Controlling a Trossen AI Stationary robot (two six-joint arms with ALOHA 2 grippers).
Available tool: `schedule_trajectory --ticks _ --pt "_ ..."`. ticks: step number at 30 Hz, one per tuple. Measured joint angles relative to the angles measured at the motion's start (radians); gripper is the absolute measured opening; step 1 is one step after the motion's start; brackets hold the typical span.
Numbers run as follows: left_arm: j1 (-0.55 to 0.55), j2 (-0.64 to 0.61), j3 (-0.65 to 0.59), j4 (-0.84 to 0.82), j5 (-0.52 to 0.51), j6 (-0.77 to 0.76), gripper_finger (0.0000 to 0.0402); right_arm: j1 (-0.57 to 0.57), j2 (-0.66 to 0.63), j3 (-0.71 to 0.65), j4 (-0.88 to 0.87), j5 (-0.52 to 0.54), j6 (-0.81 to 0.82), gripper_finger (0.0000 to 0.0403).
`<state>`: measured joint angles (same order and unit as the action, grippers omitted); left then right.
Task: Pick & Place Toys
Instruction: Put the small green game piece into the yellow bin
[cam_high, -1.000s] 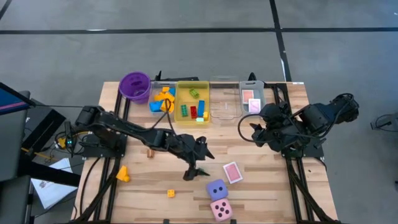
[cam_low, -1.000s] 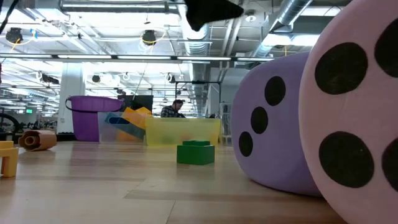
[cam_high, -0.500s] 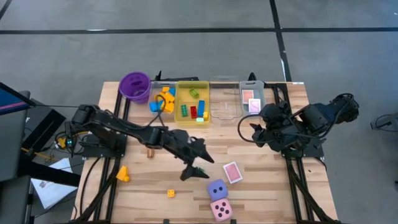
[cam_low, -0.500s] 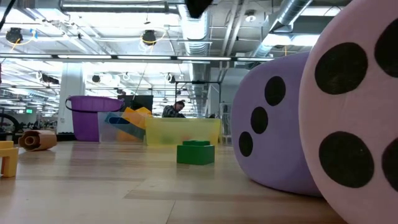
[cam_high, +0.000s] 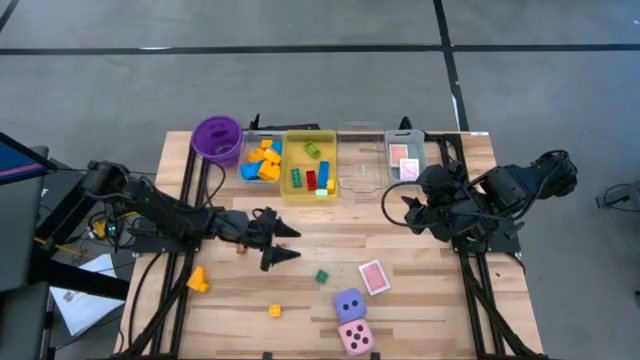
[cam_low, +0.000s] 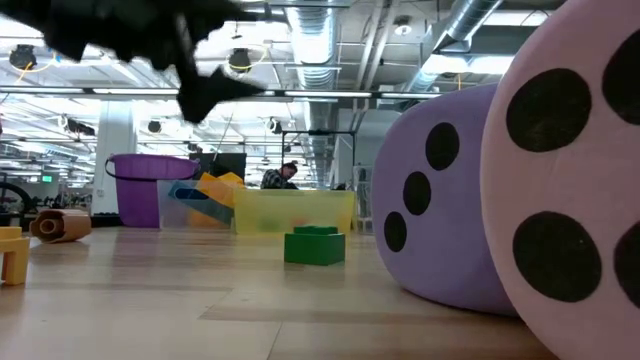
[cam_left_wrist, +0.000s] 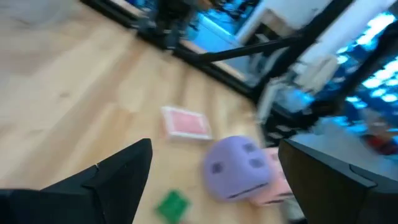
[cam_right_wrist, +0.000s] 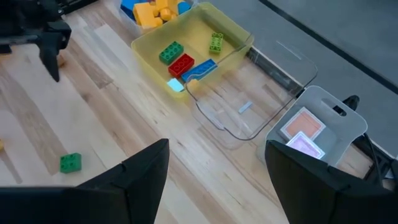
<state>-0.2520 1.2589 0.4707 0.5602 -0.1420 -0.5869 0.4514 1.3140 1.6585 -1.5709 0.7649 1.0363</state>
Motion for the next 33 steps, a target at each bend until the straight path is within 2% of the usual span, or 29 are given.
schedule_trajectory --ticks 4,11,18,26,33 --pt "0.001 0.025 -0.07 0.034 -0.062 0.109 0.0343 -0.02 0.0 0.0 0.001 0.0 -0.02 0.026" --pt "0.001 0.136 -0.082 0.083 -0.034 0.263 0.0343 -0.031 0.0 0.0 0.001 -0.001 -0.023 0.026" --pt "-0.003 0.306 -0.081 0.197 0.037 0.269 0.0343 -0.031 0.0 0.0 0.001 -0.005 -0.016 0.026" --pt "-0.017 0.48 -0.078 0.33 0.039 0.28 0.0343 -0.031 0.0 0.0 0.002 -0.005 0.037 0.026" --pt "-0.022 0.616 -0.062 0.45 0.043 0.384 0.0343 -0.035 0.0 0.0 0.002 -0.006 0.037 0.026"
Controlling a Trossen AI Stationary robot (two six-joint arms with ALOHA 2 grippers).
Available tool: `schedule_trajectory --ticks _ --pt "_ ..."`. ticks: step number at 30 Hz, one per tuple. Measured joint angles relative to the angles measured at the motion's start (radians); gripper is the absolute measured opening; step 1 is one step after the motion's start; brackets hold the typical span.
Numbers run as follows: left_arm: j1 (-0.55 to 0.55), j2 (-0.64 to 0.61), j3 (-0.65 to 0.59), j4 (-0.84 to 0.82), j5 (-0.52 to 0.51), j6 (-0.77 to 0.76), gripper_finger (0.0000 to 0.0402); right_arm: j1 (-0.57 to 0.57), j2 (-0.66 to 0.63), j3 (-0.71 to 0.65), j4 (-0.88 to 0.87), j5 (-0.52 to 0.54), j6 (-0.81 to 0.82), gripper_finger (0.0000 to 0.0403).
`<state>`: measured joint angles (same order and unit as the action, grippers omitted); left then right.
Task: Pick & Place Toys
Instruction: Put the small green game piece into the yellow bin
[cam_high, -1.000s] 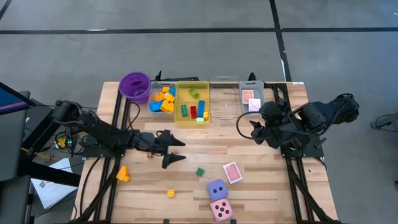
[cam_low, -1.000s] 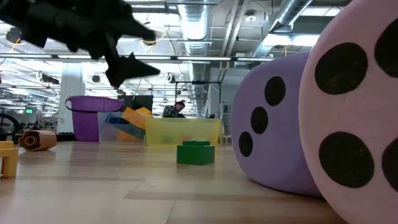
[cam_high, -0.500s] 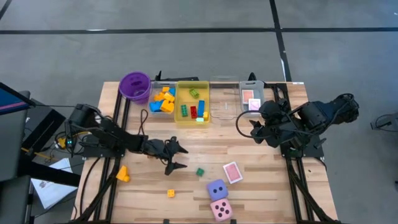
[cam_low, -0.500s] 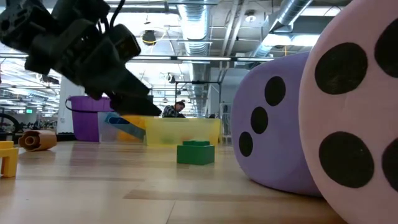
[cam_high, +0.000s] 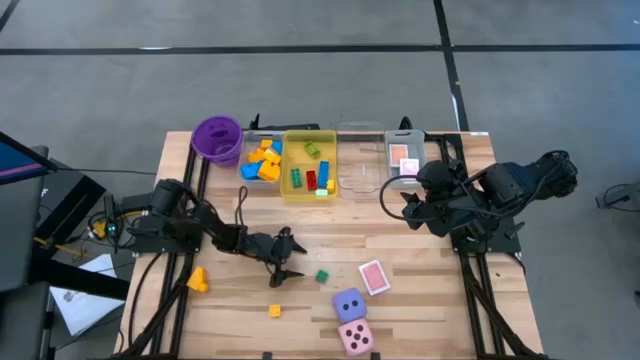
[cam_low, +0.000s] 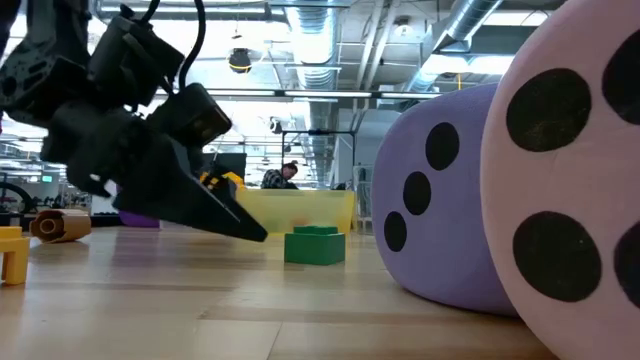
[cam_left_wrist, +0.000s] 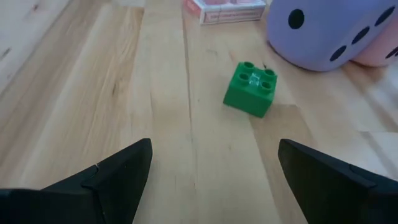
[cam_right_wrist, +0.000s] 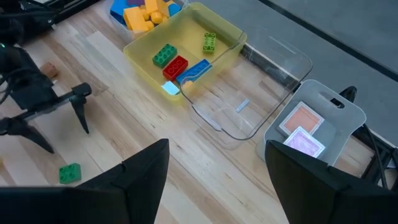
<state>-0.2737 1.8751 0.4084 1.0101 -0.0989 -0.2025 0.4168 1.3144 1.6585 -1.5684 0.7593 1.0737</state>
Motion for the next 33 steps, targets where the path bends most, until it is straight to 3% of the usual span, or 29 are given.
schedule_trajectory --ticks 7,15,33 --pt "0.0 0.112 0.135 0.014 0.096 0.134 0.0343 0.0 0.0 0.0 0.006 -0.003 0.0 0.026" --pt "0.023 0.185 0.212 0.016 0.198 0.15 0.0343 0.0 0.0 0.0 0.006 -0.012 0.0 0.026" --pt "0.025 0.185 0.274 -0.084 0.221 0.196 0.0314 0.0 0.0 0.0 0.006 -0.031 -0.008 0.026"
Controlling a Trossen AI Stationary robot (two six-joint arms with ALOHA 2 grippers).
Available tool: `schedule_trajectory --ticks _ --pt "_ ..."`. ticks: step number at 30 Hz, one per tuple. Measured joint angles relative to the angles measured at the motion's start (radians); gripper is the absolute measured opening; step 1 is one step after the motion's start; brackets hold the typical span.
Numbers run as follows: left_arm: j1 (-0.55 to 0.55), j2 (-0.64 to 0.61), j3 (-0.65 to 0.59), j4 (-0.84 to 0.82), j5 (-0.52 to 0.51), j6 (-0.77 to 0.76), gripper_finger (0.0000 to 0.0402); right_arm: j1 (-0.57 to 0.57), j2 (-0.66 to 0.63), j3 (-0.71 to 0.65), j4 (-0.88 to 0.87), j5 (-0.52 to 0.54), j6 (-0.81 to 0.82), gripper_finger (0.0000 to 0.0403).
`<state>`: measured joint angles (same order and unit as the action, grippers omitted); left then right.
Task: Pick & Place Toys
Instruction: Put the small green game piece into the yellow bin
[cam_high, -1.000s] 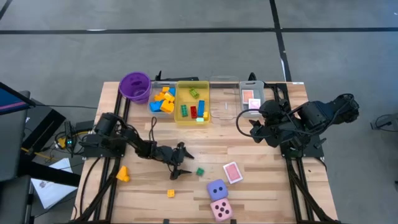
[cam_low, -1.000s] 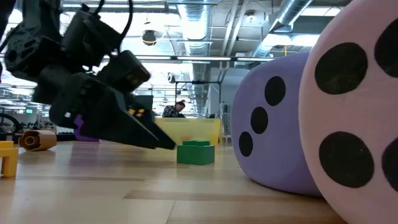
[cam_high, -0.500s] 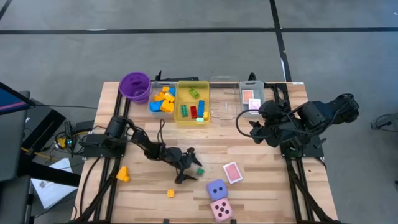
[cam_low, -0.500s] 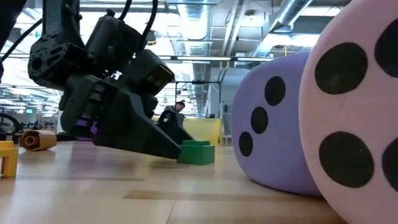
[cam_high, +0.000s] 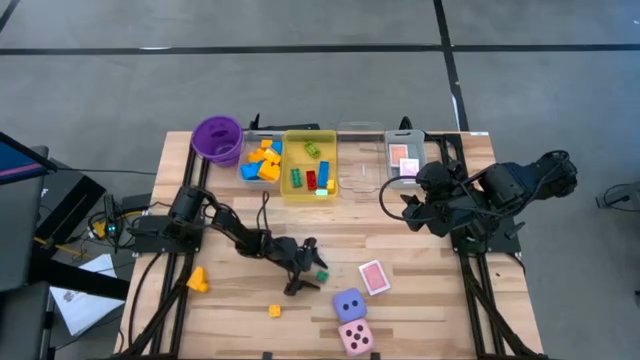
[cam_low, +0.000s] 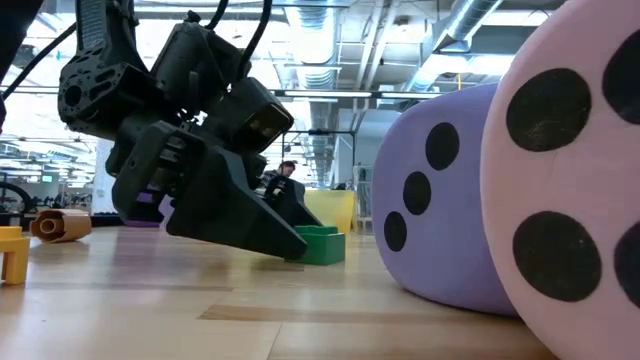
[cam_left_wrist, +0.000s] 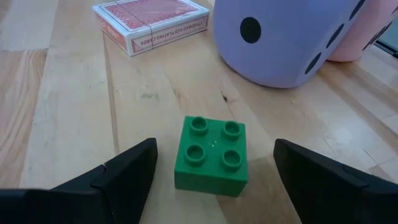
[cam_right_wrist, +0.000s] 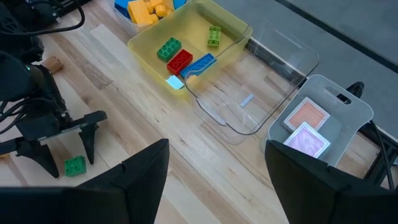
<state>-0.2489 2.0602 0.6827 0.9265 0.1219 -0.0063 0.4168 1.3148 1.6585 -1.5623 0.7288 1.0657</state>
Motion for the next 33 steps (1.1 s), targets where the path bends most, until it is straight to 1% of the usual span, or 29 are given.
schedule_trajectory --ticks 7,12,19,23,25,28,31,33 --pt "0.001 0.0 0.003 -0.013 -0.001 -0.025 0.0276 0.0 0.0 0.0 0.0 0.0 0.0 0.026" --pt "0.001 0.0 0.003 -0.016 0.0 -0.031 0.0229 0.0 0.0 0.0 0.0 0.0 0.0 0.026" --pt "0.001 0.0 0.003 -0.01 0.011 -0.086 0.0156 0.0 0.0 0.0 0.0 0.0 -0.001 0.026" --pt "0.004 -0.023 0.0 -0.021 0.021 -0.088 0.0132 0.0 0.0 0.0 0.0 0.0 -0.003 0.026" --pt "0.018 -0.065 -0.002 -0.033 0.019 -0.089 0.0131 0.0 0.0 0.0 0.0 0.0 -0.002 0.026" --pt "0.049 -0.152 0.0 -0.04 -0.019 -0.088 0.014 0.002 0.0 0.0 0.0 0.0 -0.002 0.026" --pt "0.091 -0.254 0.0 -0.066 -0.103 -0.083 0.0144 0.002 0.0 0.0 0.002 0.0 0.0 0.026" --pt "0.13 -0.335 0.0 -0.095 -0.184 -0.08 0.0142 0.002 0.0 0.0 0.011 0.0 0.0 0.026"
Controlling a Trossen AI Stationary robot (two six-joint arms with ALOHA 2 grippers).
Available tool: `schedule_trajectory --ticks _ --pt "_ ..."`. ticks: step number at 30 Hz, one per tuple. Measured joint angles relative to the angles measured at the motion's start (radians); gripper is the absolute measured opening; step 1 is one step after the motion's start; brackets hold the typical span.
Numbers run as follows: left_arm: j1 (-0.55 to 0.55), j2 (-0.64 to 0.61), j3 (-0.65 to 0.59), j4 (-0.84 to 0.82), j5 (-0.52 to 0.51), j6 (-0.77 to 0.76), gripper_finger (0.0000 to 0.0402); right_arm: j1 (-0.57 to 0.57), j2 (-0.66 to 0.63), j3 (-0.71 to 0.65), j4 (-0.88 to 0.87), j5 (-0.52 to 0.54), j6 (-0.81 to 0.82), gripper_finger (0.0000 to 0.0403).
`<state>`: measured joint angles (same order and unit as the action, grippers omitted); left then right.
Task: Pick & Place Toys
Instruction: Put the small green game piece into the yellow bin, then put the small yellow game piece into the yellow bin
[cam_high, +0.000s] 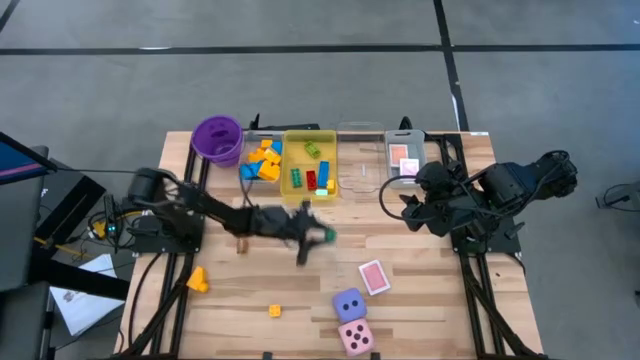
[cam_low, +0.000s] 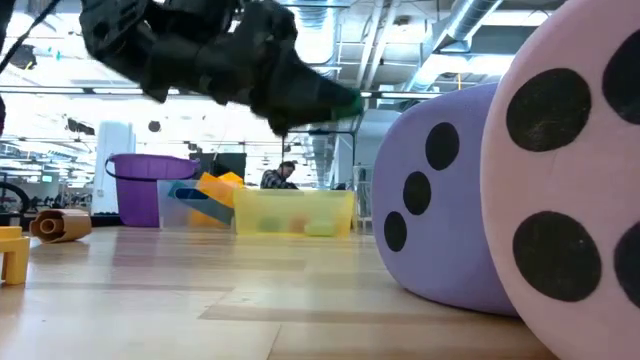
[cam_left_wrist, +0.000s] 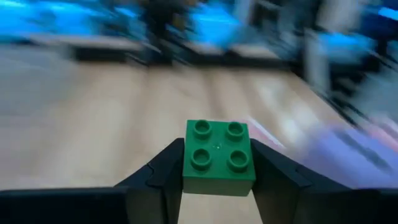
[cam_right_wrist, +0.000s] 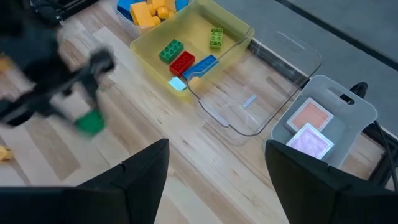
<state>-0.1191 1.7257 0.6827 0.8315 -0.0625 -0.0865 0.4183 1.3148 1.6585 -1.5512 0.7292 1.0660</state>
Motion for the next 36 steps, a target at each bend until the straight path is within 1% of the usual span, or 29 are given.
schedule_trajectory --ticks 5,7,9,13,16,21,24,25,27,30,33,35,36 --pt "0.128 -0.169 0.0 -0.11 -0.202 0.003 0.0137 0.0 0.0 0.0 0.037 0.0 0.0 0.026" --pt "0.19 -0.219 0.0 -0.141 -0.266 0.002 0.0141 0.0 0.0 0.0 0.053 0.0 0.0 0.026" --pt "0.253 -0.251 0.0 -0.167 -0.301 0.003 0.0147 0.0 0.0 0.0 0.065 0.0 -0.001 0.026" --pt "0.354 -0.278 0.0 -0.162 -0.312 0.0 0.0172 0.0 0.0 0.0 0.082 0.0 0.0 0.026" --pt "0.394 -0.28 0.0 -0.164 -0.306 -0.031 0.02 0.001 0.0 0.0 0.091 -0.006 0.0 0.026" --pt "0.415 -0.28 0.0 -0.164 -0.307 -0.132 0.0255 0.004 0.0 0.0 0.094 -0.031 0.0 0.026" --pt "0.409 -0.28 0.0 -0.164 -0.292 -0.172 0.0278 0.018 0.0 0.0 0.094 -0.032 0.0 0.026" --pt "0.406 -0.28 0.0 -0.164 -0.271 -0.18 0.0283 0.024 0.0 0.0 0.094 -0.033 0.0 0.026" --pt "0.4 -0.28 0.0 -0.168 -0.183 -0.186 0.0288 0.039 0.0 0.0 0.094 -0.033 -0.001 0.026" --pt "0.377 -0.28 0.0 -0.212 0.03 -0.188 0.0289 0.062 0.0 0.0 0.094 -0.026 -0.001 0.026" --pt "0.335 -0.28 0.0 -0.297 0.275 -0.188 0.0287 0.079 0.003 0.0 0.093 -0.025 -0.001 0.026" --pt "0.289 -0.28 0.0 -0.341 0.4 -0.197 0.0286 0.087 0.014 0.0 0.093 -0.024 -0.001 0.026" --pt "0.26 -0.28 0.0 -0.364 0.442 -0.211 0.0285 0.089 0.018 0.0 0.093 -0.024 -0.002 0.026"
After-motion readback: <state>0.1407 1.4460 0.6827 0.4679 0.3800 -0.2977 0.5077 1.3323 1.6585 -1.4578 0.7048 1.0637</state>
